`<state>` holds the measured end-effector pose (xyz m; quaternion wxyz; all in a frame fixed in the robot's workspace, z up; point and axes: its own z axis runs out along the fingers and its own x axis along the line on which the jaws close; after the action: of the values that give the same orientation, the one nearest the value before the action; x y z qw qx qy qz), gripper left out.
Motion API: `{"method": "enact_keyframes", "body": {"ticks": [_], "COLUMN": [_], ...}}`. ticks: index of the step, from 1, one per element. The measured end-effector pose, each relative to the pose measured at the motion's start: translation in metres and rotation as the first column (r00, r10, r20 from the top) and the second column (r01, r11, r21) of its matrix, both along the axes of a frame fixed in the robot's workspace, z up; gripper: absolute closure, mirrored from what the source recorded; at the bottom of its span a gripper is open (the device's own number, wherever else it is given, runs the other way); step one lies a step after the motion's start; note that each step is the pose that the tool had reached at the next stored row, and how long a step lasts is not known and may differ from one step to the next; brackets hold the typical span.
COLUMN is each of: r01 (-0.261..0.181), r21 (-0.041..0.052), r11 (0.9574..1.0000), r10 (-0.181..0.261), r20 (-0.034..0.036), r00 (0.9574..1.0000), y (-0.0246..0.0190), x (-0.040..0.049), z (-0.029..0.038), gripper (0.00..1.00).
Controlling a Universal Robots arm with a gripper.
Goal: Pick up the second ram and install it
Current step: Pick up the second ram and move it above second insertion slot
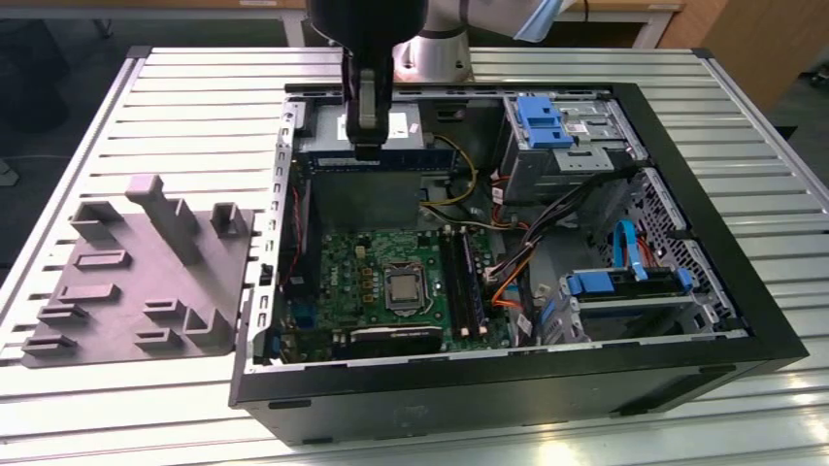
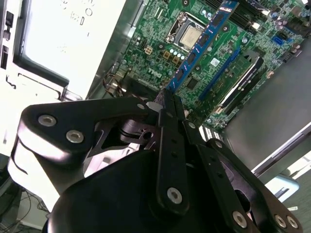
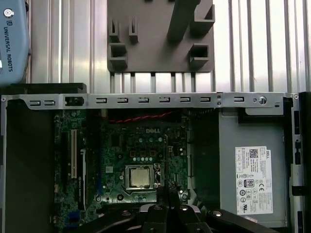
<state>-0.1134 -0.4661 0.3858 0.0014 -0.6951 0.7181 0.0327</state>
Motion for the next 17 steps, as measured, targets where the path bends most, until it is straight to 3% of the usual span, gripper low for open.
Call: {"method": "enact_keyframes", "body": {"ticks": [17], "r01": [0.000], "r21": [-0.0003], "r11": [1.0000], "r10": [0.000], "r20": [-0.0001], "r00": [1.0000], "y": [0.0000], "x": [0.0044], "z": [-0.0060], "gripper": [0.88]}}
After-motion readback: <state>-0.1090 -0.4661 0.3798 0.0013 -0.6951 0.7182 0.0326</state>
